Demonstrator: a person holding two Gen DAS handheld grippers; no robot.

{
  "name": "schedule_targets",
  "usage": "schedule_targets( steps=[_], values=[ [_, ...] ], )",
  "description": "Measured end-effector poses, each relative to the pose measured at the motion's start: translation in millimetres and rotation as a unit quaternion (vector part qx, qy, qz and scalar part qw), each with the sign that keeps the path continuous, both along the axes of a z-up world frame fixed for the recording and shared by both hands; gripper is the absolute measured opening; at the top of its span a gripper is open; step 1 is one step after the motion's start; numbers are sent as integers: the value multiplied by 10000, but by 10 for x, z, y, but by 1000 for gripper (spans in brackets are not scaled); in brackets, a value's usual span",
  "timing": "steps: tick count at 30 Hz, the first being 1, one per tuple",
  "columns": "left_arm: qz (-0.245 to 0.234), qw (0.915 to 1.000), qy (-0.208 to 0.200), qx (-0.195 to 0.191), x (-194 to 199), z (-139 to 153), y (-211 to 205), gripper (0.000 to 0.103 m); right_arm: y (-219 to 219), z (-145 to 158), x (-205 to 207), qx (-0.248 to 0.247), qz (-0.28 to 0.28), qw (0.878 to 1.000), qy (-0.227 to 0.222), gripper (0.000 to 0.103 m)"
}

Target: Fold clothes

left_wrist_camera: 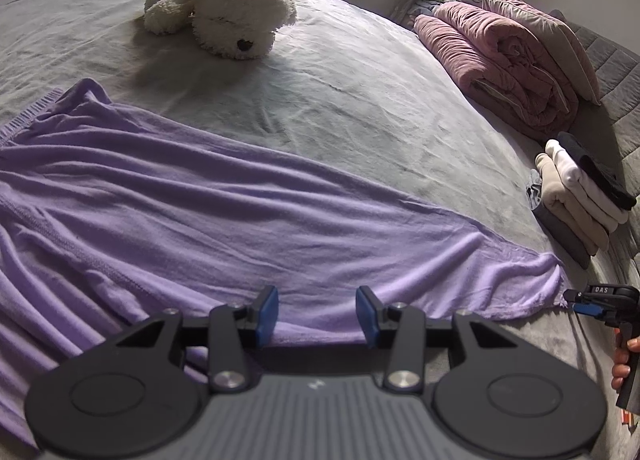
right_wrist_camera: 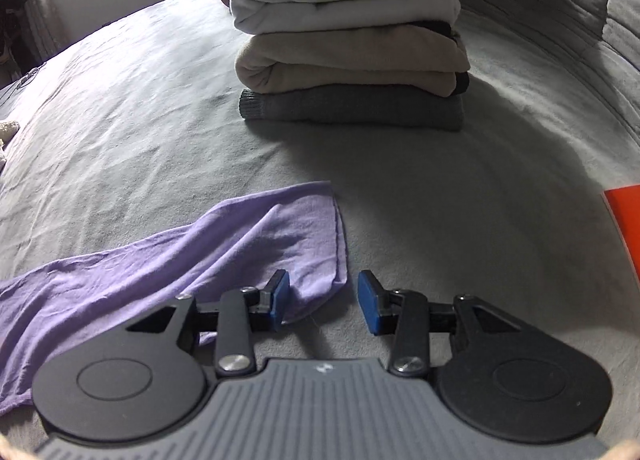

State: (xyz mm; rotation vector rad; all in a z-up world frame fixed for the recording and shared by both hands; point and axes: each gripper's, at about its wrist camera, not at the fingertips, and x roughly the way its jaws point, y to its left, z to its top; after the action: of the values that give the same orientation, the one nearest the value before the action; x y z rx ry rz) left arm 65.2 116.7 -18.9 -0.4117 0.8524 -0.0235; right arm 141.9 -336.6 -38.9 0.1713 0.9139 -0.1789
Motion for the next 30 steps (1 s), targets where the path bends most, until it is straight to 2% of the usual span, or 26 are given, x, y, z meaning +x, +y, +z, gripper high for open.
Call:
schedule_targets(
  steps=[1, 2, 4, 7, 9, 10, 11, 12, 14, 18, 21, 30],
  values=[
    [-4, 10000, -14, -11, -7, 10, 5, 44, -6, -9, -45, 95, -17, 10000, 14, 22],
    [-7, 10000, -27, -21, -15, 21, 10, 44, 38, -12, -55, -29, 84, 10000, 42, 4],
    [14, 10000, -52, -38, -27, 45, 53, 44, 95, 8, -70, -226, 146, 9996, 85, 1],
    [132, 9998, -140, 9, -62, 108, 169, 44, 77, 33, -62, -633, -146, 9978, 140, 1],
    [269, 9995, -191, 33, -94, 170, 304, 44, 55, 38, -88, -617, -226, 9978, 109, 2],
    [326, 9992, -213, -1, -115, 190, 374, 44, 67, 47, -116, -568, -242, 9980, 95, 7],
    [384, 9990, -234, -35, -135, 210, 445, 44, 80, 57, -145, -518, -258, 9983, 82, 17],
    [444, 9987, -239, -62, -152, 221, 513, 45, 108, 68, -183, -489, -257, 9984, 85, 21],
    [576, 9980, -234, -88, -193, 221, 637, 45, 173, 90, -273, -423, -217, 9989, 58, 43],
    [749, 9967, -160, -274, -250, 171, 834, 45, 336, 84, -424, -402, -37, 9992, 43, 44],
    [797, 9956, -80, -492, -285, 148, 935, 45, 443, 88, -625, -174, 26, 9998, 68, 44],
    [497, 9951, -16, -858, -435, 125, 770, 46, 871, 95, -1263, 571, 443, 9974, 26, 45]
  ],
)
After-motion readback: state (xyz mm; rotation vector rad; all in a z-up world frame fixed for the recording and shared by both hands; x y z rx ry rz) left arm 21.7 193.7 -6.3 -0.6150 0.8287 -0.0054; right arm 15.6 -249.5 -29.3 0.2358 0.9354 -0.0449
